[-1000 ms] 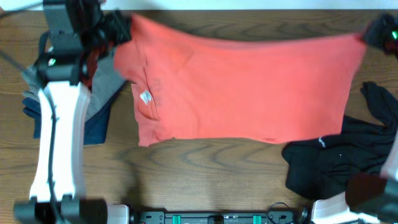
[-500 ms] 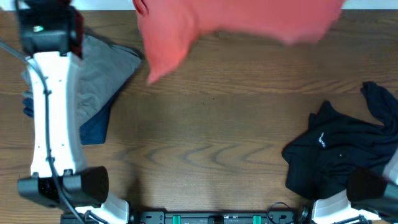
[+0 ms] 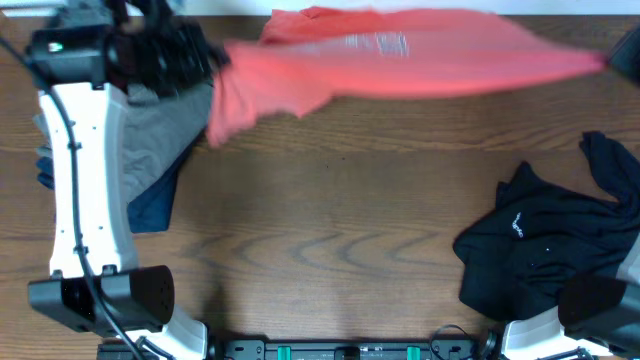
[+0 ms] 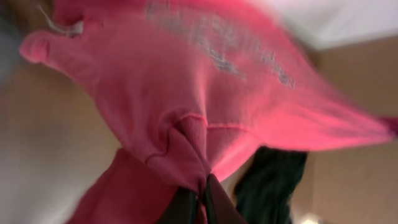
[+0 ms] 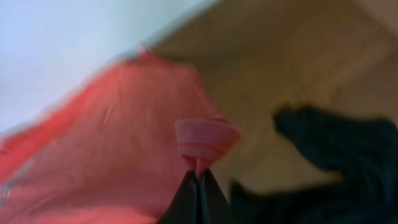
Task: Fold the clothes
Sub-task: 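Lay the stretched shirt flat on the table with both grippers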
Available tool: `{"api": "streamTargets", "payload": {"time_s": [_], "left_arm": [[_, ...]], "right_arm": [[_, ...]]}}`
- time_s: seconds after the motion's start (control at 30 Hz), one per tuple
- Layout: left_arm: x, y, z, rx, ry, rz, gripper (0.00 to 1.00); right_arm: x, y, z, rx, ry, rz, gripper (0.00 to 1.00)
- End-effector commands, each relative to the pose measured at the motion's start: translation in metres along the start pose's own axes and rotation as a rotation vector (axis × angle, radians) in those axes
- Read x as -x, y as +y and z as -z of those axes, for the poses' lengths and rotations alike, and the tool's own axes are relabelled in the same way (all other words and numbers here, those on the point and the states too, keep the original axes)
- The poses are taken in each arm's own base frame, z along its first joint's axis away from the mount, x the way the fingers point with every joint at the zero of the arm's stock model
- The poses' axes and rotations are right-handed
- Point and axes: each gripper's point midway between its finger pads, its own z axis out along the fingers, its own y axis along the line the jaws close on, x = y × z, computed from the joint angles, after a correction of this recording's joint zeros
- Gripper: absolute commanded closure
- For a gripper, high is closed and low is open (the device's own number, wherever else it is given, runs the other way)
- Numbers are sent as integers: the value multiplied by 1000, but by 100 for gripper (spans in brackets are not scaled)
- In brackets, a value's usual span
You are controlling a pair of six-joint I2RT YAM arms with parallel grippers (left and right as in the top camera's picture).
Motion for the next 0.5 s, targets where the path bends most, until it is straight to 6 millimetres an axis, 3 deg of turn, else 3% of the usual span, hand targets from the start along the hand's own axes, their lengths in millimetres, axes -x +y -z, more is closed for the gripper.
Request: {"api": "streamTargets", "payload": {"time_s": [0.0,0.23,0.33,0.47], "left_arm": [[-30,20,-19,52,130,-103,94],[-128,69,-47,101,507,26,94],[-167,99,-54,171,634,95,94],[-201,119,-60,185,721,169,94]], "right_arm": [[-35,-24,-22,-86,127,64,99],[-132,-79,-46,-319,447,56,99],[-163,-93,-52,-373,532,55,99],[-188,-104,-53,-413,608,39,99]]}}
